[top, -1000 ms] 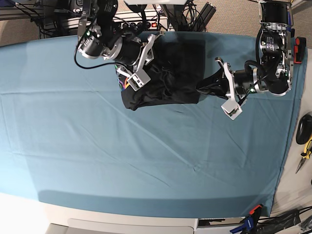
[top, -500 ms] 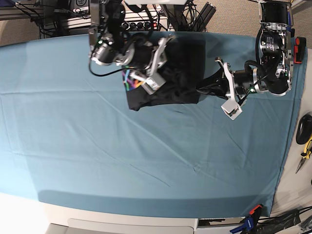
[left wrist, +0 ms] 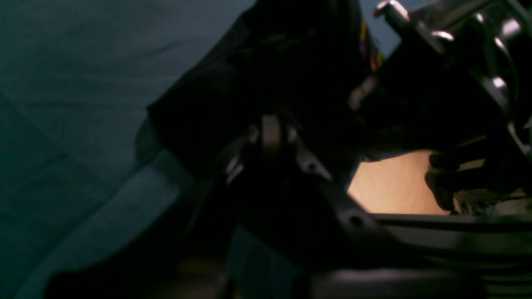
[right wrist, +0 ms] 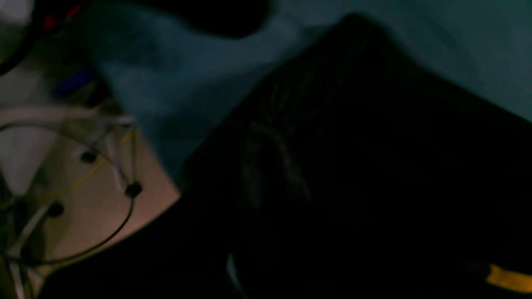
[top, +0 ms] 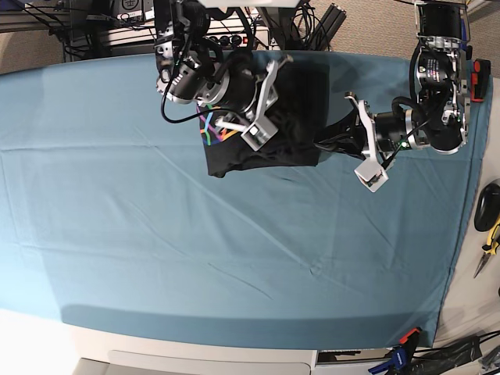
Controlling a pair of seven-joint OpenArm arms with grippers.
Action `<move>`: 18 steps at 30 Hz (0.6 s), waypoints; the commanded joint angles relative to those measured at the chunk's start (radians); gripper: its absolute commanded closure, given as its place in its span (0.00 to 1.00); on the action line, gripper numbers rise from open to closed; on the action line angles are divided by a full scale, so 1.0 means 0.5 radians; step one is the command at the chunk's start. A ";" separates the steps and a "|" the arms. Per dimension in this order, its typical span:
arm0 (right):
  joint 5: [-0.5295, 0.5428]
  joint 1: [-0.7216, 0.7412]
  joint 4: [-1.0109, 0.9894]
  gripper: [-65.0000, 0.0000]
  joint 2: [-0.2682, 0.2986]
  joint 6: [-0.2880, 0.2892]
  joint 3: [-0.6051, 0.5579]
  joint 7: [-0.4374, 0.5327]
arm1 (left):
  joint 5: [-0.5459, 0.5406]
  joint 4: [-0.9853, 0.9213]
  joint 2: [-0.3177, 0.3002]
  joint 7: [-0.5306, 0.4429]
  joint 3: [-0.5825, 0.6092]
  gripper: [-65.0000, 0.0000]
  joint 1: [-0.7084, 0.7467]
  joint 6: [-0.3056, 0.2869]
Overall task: Fold the T-shirt properly
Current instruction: 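Press the folded sleeve end down with the right gripper onto the bundle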
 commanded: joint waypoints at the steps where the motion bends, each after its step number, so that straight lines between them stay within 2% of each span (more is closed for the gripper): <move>1: 0.010 0.017 0.029 1.00 -0.011 -0.031 -0.005 0.085 | -0.060 0.033 -0.021 -0.038 -0.014 1.00 -0.022 -0.016; 4: -0.037 0.023 0.029 1.00 -0.011 -0.059 -0.005 0.149 | -0.060 0.033 -0.021 -0.038 -0.014 1.00 -0.023 -0.016; 13: -0.035 0.033 0.029 1.00 -0.011 -0.055 -0.006 0.109 | -0.060 0.033 -0.021 -0.038 -0.014 1.00 -0.022 -0.016; 16: 0.015 0.032 0.029 0.53 -0.011 -0.051 -0.009 0.103 | -0.059 0.033 -0.021 -0.037 -0.014 1.00 -0.022 -0.016; 17: 0.091 0.033 0.029 0.45 -0.011 -0.047 -0.009 0.108 | -0.059 0.033 -0.021 -0.037 -0.014 1.00 -0.022 -0.016; 18: 0.190 0.034 0.029 0.44 -0.011 -0.012 -0.009 0.109 | -0.059 0.033 -0.021 -0.037 -0.014 1.00 -0.022 -0.016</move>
